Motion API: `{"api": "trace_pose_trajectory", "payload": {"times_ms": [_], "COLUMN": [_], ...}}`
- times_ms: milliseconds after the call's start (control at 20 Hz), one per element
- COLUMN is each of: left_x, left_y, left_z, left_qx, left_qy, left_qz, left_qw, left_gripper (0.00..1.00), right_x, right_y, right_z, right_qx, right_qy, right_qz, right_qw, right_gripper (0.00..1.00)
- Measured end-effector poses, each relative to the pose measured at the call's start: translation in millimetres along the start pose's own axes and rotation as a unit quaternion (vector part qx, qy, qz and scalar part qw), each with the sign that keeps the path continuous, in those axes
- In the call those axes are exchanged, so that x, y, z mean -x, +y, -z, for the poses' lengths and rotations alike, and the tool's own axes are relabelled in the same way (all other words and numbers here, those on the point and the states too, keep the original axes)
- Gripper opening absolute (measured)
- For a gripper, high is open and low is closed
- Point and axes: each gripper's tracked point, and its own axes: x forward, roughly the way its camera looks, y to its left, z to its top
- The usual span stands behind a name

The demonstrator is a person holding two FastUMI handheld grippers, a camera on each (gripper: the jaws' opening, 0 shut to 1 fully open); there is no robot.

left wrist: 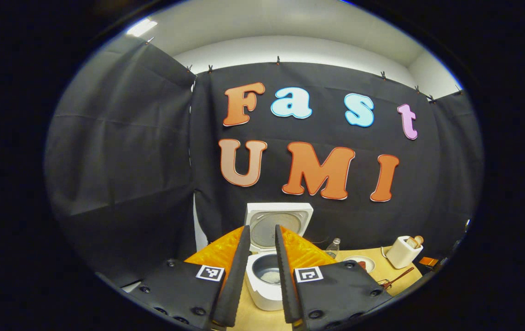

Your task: Close the left gripper, press the button to open the rice cooker; take a wooden spoon from the chopstick holder with the right hand, scoop a spoonful of rice and pour it into the rice cooker, then put the wooden spoon back into the chopstick holder.

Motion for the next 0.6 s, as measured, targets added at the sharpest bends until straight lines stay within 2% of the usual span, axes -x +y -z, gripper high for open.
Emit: {"api": "trace_pose_trajectory", "payload": {"times_ms": [200,300,350,450,600], "left_x": [9,14,14,14,15], "left_y": [14,24,26,34,37], "left_z": [7,12,14,24,31], "left_qx": [0.020,0.018,0.016,0.010,0.014], "left_qy": [0.003,0.008,0.010,0.023,0.031], "left_qz": [-0.021,-0.036,-0.039,-0.054,-0.065], "left_qw": [1.000,0.999,0.999,0.998,0.997], "left_gripper": [0.96,0.97,1.00,0.99,1.00], "right_x": [-23,-34,-34,-41,-54], "right_y": [-4,-9,-10,-11,-12], "right_z": [31,37,43,49,51], "right_qx": [-0.038,-0.040,-0.042,-0.047,-0.053], "right_qy": [0.041,0.052,0.063,0.076,0.084], "right_qz": [0.003,0.007,0.010,0.009,0.017], "right_qw": [0.998,0.998,0.997,0.996,0.995], "right_gripper": [0.92,0.87,0.81,0.72,0.63]}}
